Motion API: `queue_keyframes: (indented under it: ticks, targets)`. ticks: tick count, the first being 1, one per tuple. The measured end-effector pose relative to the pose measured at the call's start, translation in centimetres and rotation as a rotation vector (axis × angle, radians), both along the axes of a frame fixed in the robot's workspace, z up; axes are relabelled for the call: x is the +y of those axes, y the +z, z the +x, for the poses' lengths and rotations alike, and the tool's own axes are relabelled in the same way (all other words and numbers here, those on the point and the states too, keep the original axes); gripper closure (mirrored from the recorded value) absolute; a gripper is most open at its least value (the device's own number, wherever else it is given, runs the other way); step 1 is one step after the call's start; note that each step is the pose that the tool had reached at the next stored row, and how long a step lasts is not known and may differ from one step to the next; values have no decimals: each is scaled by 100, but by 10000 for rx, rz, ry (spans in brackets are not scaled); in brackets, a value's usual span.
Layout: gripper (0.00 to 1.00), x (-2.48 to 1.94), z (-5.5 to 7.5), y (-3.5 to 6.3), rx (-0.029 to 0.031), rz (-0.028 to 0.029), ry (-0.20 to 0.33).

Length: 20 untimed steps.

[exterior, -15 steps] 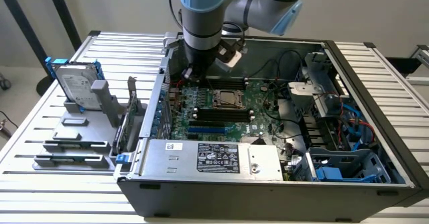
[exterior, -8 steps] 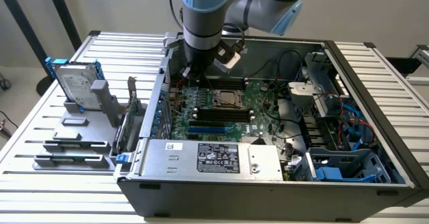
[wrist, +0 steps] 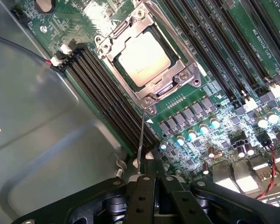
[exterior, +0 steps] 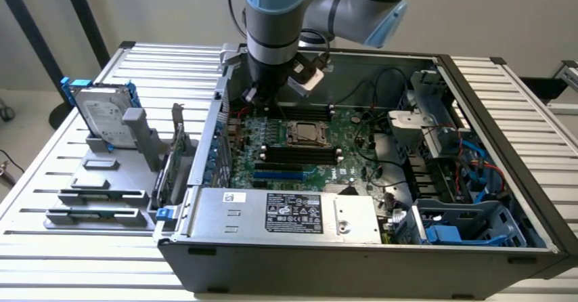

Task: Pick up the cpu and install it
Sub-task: 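Install the first cpu locking lever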

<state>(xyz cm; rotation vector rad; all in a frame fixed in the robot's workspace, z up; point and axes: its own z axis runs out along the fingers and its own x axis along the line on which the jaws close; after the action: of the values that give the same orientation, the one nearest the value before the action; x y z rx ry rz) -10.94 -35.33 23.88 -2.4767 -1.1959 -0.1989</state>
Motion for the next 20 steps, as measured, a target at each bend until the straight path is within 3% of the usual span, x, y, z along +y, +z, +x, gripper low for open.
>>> queue_keyframes:
  ticks: [5, 11, 14, 20]
  targets:
    - [89, 12, 0, 9, 9, 71, -79]
    - [89, 39, -1, 10, 239, 116, -186]
    - [89, 47, 0, 10, 250, 144, -258]
    - [89, 72, 62, 21, 248, 146, -300]
